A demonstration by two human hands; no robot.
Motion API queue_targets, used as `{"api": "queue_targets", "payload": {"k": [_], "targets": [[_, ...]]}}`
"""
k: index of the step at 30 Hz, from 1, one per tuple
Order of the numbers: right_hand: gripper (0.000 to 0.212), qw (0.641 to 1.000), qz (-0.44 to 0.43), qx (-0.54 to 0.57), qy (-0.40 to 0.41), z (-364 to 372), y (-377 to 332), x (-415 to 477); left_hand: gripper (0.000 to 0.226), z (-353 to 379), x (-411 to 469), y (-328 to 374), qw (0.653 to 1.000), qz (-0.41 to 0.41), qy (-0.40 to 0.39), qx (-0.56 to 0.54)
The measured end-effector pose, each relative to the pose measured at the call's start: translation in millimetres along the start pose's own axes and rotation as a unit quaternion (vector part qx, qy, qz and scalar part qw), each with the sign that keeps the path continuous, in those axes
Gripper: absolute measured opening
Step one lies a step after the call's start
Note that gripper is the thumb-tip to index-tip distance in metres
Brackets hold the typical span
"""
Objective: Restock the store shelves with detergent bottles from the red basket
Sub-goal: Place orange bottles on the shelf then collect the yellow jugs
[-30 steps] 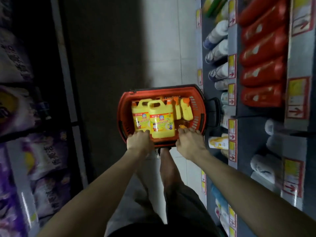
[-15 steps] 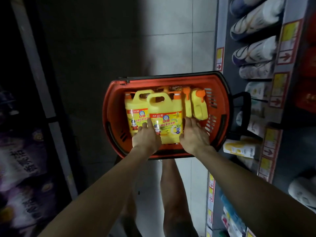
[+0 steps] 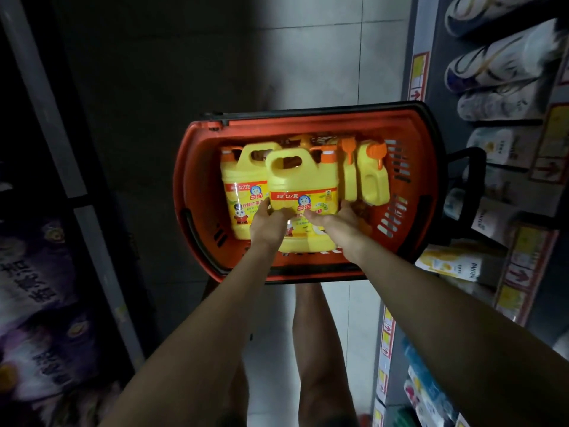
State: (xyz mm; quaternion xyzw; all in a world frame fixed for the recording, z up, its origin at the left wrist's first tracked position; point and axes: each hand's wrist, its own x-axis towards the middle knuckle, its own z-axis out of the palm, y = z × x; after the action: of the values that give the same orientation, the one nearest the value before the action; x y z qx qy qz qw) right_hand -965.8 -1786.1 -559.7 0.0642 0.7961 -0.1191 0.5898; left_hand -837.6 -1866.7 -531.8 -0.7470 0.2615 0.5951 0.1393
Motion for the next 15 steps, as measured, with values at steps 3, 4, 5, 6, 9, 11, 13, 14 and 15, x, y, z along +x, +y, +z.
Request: {"api": "queue_targets", "payload": {"k": [3,4,5,6,9,11,13,14,15], "targets": [[0.085,1.000,0.003,0.004,-0.008,-0.5,-0.7,-0.3,0.052,2.0,4.1,-3.9,1.000,0.007,-0.021,0.001],[0.091,1.000,0.001,0.005,-0.008,-0.1,-0.5,-0.4,0.046,2.3,2.1,-2.5,1.000,0.010,-0.024,0.006],[0.096,1.000,-0.002,0.008,-0.006,0.0,0.6,-1.2,0.043,2.9,-0.6,-0.5,0.999,0.014,-0.029,0.005],[0.097,1.000,-0.004,0.015,-0.002,-0.4,1.4,-4.2,0.041,3.5,-4.8,2.2,0.999,0.016,-0.035,0.003],[0.093,0.999,-0.016,0.038,0.012,-4.5,8.4,-16.9,0.045,6.8,-17.1,7.2,0.999,0.019,-0.048,-0.005],[0.101,0.998,-0.023,0.053,0.015,-9.3,9.5,-31.3,0.054,8.5,-28.7,9.0,0.999,0.032,-0.044,0.000],[0.109,0.997,-0.033,0.071,0.012,-15.3,11.3,-44.8,0.051,6.8,-41.1,11.6,0.998,0.044,-0.044,0.003],[0.112,0.996,-0.040,0.078,0.010,-19.6,14.0,-50.9,0.051,4.4,-49.0,13.5,0.998,0.049,-0.046,0.006],[0.113,0.995,-0.046,0.089,0.008,-24.1,17.7,-55.1,0.054,2.4,-55.3,13.8,0.997,0.052,-0.046,0.013]]}}
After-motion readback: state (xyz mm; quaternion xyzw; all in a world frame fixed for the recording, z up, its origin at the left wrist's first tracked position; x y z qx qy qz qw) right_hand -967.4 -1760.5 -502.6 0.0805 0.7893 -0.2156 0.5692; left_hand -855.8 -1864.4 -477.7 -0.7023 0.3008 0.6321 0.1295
